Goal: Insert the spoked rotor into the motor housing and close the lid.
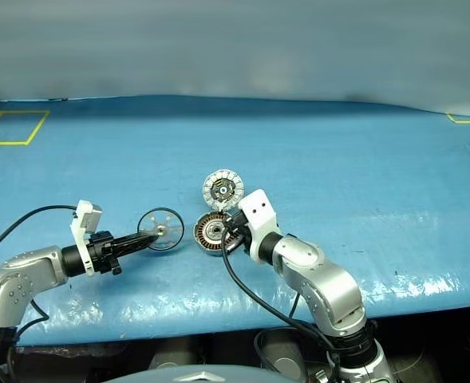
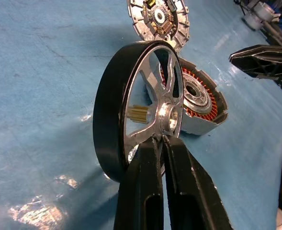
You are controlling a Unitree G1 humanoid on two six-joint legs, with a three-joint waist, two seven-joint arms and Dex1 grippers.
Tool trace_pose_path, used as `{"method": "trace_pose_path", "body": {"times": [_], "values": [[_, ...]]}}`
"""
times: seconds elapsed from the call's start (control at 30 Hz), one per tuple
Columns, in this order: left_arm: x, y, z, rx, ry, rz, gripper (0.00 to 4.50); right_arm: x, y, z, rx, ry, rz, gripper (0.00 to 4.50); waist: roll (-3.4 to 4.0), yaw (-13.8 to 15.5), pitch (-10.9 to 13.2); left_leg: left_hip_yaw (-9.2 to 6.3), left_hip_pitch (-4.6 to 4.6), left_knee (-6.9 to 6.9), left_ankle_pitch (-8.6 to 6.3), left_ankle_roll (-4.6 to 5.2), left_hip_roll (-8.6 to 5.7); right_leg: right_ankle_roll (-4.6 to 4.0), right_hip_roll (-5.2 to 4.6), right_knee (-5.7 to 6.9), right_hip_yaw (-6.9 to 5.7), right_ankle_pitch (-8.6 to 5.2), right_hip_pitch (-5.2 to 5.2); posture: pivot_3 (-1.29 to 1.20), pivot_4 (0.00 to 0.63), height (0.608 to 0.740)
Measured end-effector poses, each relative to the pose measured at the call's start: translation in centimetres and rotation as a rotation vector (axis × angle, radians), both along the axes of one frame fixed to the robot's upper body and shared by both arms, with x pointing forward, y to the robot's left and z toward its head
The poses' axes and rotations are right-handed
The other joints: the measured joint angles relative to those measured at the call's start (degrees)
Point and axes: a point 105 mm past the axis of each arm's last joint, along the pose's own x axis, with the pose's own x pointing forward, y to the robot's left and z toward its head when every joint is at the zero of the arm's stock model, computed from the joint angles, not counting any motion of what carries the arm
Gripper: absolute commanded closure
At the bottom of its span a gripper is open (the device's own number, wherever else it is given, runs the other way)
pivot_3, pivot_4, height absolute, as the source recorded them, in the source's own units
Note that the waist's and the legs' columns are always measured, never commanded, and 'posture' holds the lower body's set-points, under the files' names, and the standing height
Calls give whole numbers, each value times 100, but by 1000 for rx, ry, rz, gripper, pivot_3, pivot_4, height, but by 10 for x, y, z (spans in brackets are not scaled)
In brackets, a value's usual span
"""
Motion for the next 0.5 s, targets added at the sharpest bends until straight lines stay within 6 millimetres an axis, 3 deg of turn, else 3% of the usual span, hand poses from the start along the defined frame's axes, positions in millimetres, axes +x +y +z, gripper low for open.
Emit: {"method": "trace_pose_path", "body": {"times": [0.03, 0.17, 0.43, 0.5], "values": [[-2, 0, -2, 1, 14, 4, 3988, 0, 1, 0, 0, 0, 2, 4500, 0, 0, 0, 0, 0, 0, 0, 0, -1, -1, 0, 0, 0, 0, 0, 0, 150, 740], [-5, 1, -8, -1, 48, 18, 2821, 0, 1, 0, 1, 1, 3, 4500, 0, -1, 0, 0, 0, -1, 0, 0, -1, -4, 1, 0, -1, -2, -1, 0, 150, 740], [-6, 1, -7, 7, 48, 18, 81, 0, 0, 0, -2, 0, 2, 4500, 0, 0, 0, 0, 0, 0, 0, 0, -2, -6, 1, 0, -1, -3, -1, 0, 150, 740], [-6, 1, -2, 26, 25, 3, 36, 0, 0, 0, -2, 0, 2, 4500, 0, 0, 0, 0, 0, -1, 0, -1, -1, -7, 0, 0, -1, -4, -1, 0, 150, 740]]}}
